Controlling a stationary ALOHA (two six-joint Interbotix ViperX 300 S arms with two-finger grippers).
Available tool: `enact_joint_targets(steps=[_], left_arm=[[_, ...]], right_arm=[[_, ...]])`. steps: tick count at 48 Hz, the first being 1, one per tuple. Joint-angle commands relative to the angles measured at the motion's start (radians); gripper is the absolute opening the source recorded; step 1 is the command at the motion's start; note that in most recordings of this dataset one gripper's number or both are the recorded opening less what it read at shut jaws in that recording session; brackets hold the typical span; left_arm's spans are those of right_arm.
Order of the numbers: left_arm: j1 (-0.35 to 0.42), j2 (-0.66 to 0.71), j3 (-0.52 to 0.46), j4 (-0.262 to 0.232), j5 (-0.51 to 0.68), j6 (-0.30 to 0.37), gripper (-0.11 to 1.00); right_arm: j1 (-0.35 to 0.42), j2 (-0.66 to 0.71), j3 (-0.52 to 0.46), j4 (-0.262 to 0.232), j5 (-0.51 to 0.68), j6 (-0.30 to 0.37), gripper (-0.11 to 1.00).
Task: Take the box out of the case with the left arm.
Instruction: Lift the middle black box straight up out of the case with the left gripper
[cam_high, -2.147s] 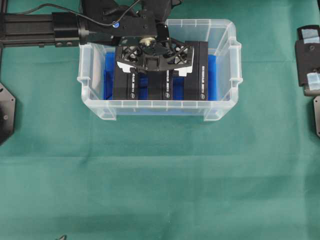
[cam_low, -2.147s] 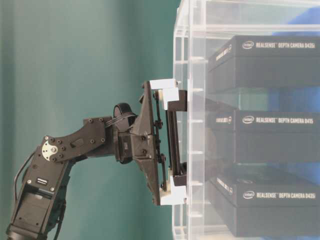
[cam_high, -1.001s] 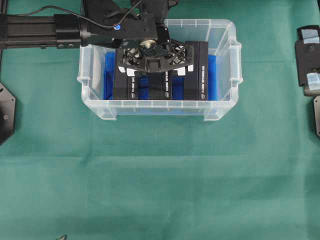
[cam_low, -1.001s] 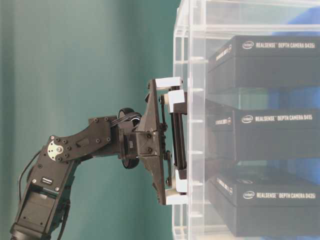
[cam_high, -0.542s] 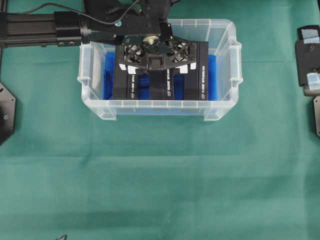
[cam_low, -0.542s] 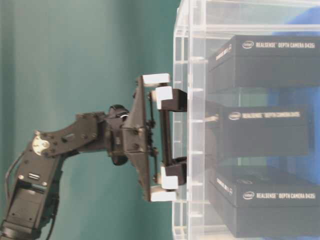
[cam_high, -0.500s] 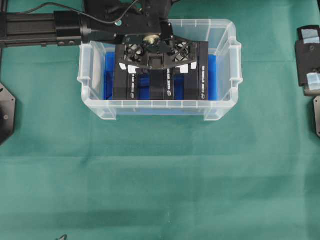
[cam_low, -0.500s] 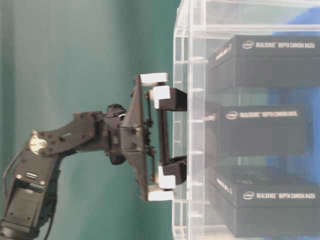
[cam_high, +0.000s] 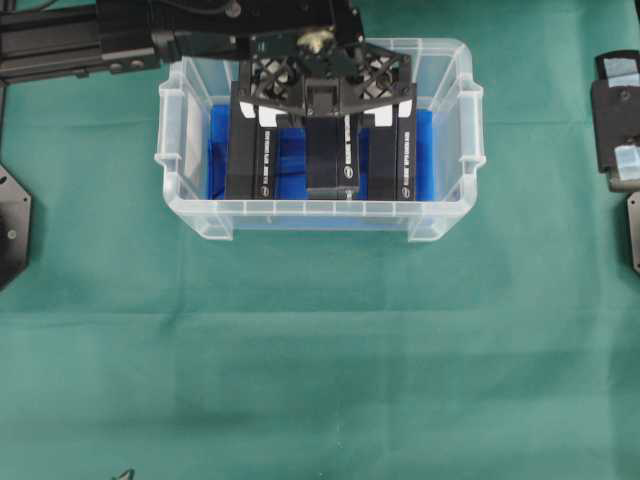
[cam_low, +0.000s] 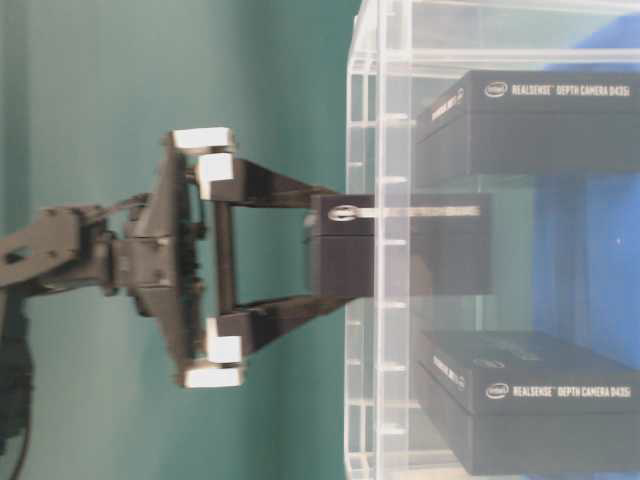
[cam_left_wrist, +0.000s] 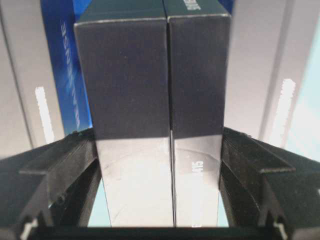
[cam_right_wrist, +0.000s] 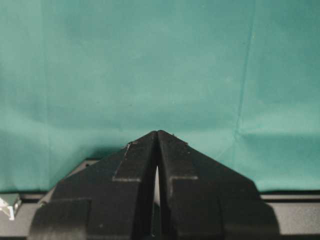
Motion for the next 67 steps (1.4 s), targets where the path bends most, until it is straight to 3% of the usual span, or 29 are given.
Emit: enact_joint_targets(steps=[1, 26, 67], left_arm=[[-0.003, -0.058, -0.075, -0.003, 0.044, 0.003, 0.62], [-0.002, -0.091, -0.278, 0.000, 0.276, 0.018, 0.62], [-0.002, -0.094, -0.270, 0.000, 0.275, 0.015, 0.62]], right_arm=[[-0.002, -0.005, -0.009, -0.003, -0.005, -0.002, 0.02], [-0.002, -0.006, -0.009, -0.023, -0.003, -0.002, 0.02], [-0.002, -0.006, -0.008, -0.025, -0.002, -0.002, 0.02]])
